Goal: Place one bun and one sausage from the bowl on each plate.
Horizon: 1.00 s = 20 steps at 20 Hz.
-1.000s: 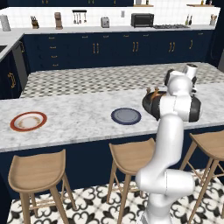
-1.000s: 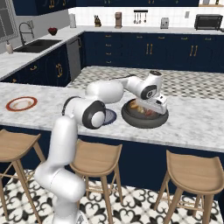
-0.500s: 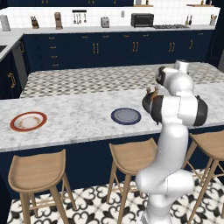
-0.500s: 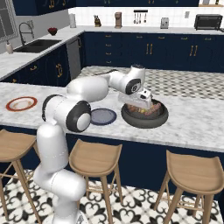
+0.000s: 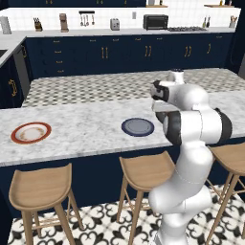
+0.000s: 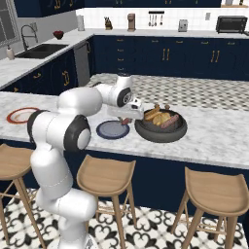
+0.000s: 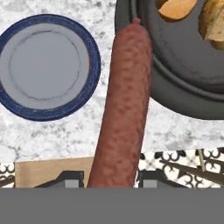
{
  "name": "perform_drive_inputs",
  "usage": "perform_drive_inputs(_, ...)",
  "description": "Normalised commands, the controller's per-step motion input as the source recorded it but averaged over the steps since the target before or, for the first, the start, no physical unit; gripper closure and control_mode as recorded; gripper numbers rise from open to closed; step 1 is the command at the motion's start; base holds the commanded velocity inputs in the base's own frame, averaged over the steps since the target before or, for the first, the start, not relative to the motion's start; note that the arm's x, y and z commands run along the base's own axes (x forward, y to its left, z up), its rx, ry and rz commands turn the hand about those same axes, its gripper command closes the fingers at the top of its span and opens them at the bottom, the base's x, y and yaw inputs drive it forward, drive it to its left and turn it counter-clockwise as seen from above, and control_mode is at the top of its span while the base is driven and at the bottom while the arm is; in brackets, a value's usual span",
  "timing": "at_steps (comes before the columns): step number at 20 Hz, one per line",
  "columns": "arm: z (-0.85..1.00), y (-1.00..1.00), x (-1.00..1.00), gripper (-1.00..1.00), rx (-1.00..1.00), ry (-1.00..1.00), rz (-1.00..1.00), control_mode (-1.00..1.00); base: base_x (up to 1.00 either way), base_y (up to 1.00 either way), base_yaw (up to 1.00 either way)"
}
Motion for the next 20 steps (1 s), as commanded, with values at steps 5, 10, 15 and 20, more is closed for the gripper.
perform_drive_inputs(5,0.00,0.38,0.48,1.00,0.00,0.07,0.05,-1.00,0.00,0.00,0.00)
perform_drive_inputs(10,-0.13,0.35,0.41,1.00,0.00,0.07,0.09,-1.00,0.00,0.00,0.00)
perform_drive_inputs(15,-0.36,0.38,0.49,1.00,-0.02,0.05,0.05,-1.00,0.00,0.00,0.00)
perform_drive_inputs(20,-0.53,0.15,0.35,1.00,-0.02,0.04,0.04,-1.00,0.00,0.00,0.00)
